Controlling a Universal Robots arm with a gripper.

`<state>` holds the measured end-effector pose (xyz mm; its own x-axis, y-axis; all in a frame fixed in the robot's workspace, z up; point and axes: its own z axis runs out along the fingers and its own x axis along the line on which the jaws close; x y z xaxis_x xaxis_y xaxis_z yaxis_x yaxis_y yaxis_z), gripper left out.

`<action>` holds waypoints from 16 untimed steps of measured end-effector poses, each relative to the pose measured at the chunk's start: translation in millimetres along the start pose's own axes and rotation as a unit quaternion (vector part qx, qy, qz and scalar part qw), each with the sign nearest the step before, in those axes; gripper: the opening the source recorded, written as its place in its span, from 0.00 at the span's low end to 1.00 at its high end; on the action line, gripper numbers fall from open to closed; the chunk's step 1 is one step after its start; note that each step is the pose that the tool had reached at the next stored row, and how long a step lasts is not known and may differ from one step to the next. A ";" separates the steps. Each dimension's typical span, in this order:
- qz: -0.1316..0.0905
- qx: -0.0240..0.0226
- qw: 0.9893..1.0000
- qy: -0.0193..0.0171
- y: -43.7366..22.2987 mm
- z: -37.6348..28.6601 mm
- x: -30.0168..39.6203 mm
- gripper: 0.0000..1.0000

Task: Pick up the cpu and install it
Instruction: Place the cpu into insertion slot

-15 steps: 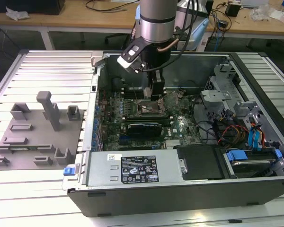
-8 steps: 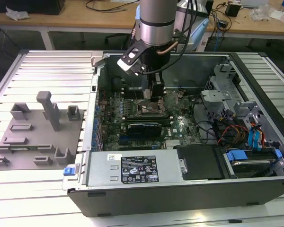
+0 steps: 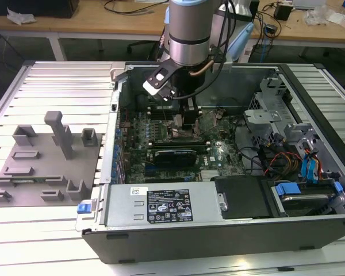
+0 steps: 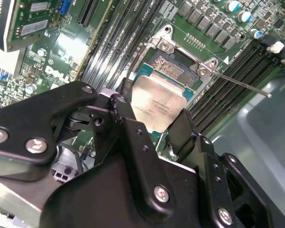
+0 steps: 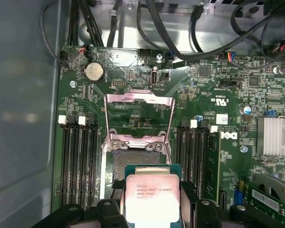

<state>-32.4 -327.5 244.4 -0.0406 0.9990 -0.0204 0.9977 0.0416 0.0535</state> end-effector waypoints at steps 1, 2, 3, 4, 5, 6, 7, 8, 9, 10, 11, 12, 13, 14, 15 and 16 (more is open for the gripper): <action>0.001 0.000 1.000 0.000 -0.1 1.3 0.0 0.55; 0.001 0.000 1.000 0.000 -0.1 2.7 0.1 0.55; 0.002 0.000 1.000 0.000 -0.3 4.4 0.2 0.55; 0.003 0.000 1.000 0.000 -0.3 5.8 0.2 0.55; 0.004 0.000 1.000 0.000 -0.5 7.8 0.2 0.55; 0.005 0.000 1.000 0.001 -0.6 9.7 0.3 0.55; 0.005 0.000 1.000 0.001 -0.6 10.9 0.5 0.55; 0.005 0.000 1.000 0.001 -0.7 12.5 0.8 0.55; 0.005 0.000 1.000 0.002 -0.7 14.8 1.3 0.55; 0.005 0.000 1.000 0.002 -0.8 16.5 1.6 0.55; 0.006 0.000 1.000 0.003 -1.0 18.3 2.2 0.55; 0.006 0.000 1.000 0.003 -1.0 19.2 2.8 0.55; 0.006 0.000 1.000 0.003 -0.9 19.8 3.4 0.55; 0.007 0.000 1.000 0.003 -1.0 20.6 4.6 0.55; 0.007 0.000 1.000 0.003 -1.0 21.0 5.4 0.55; 0.007 0.000 1.000 0.003 -1.1 21.4 6.4 0.55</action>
<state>-32.6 -321.6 222.9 -0.0272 0.9995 -0.0144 0.9982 0.0279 0.0537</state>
